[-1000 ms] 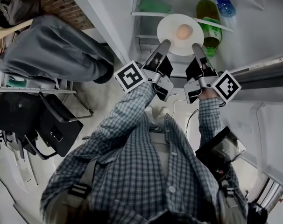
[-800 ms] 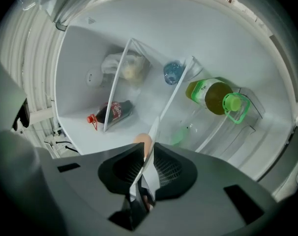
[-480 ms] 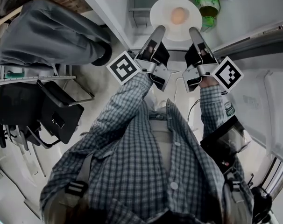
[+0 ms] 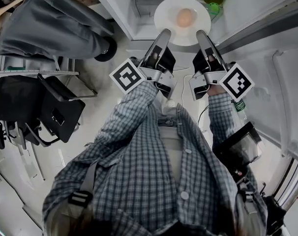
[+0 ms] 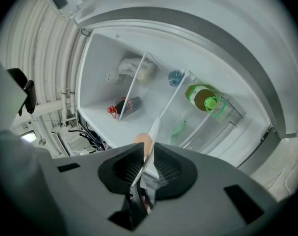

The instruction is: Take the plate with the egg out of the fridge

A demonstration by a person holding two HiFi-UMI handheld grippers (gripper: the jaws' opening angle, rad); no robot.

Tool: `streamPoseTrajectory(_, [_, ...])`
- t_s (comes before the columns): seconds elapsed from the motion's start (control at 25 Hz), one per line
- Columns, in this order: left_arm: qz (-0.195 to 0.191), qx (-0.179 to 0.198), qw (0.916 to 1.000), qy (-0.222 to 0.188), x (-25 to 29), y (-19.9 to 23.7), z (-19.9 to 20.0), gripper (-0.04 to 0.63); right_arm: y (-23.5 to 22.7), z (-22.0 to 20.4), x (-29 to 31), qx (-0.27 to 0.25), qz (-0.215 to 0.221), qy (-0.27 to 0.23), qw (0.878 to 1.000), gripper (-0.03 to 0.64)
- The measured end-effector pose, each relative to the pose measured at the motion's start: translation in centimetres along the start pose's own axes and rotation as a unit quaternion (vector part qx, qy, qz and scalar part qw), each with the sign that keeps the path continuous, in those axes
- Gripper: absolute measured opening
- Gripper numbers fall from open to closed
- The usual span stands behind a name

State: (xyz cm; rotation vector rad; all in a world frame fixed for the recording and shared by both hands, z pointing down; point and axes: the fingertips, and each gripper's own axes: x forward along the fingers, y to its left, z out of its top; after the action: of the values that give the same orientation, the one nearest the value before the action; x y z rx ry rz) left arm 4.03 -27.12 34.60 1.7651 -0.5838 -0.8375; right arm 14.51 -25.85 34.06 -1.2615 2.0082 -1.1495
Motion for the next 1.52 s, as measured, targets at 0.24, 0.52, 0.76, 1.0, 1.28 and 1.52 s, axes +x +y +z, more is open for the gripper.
streamPoseTrajectory(0.24, [0.012, -0.005, 0.9998, -0.016, -2.9, -0.8, -2.3, 0.066, 0.4, -1.4, -3.0, 0.002, 0.001, 0.018, 1.0, 0.066])
streamPoseTrajectory(0.52, [0.033, -0.013, 0.9991, -0.023, -6.1, -1.1, -2.7, 0.063, 1.3, -4.0, -4.3, 0.013, 0.001, 0.032, 0.999, 0.064])
streamPoseTrajectory(0.76, [0.042, -0.014, 0.9989, -0.017, -7.4, -0.6, -2.4, 0.063, 0.6, -5.7, -4.6, 0.036, -0.01, 0.033, 0.999, 0.066])
streamPoseTrajectory(1.0, [0.042, -0.011, 0.999, 0.001, -8.0, -0.3, -2.3, 0.063, 1.0, -6.3, -4.7, 0.028, -0.008, 0.029, 0.999, 0.066])
streamPoseTrajectory(1.28, [0.032, -0.018, 0.9993, 0.004, -7.7, -0.3, -2.0, 0.063, 0.7, -6.3, -4.7, 0.035, -0.021, 0.019, 0.999, 0.066])
streamPoseTrajectory(1.52, [0.032, -0.024, 0.9992, 0.005, -7.1, -0.2, -2.0, 0.063, 0.7, -5.8, -4.4, 0.034, -0.019, 0.016, 0.999, 0.064])
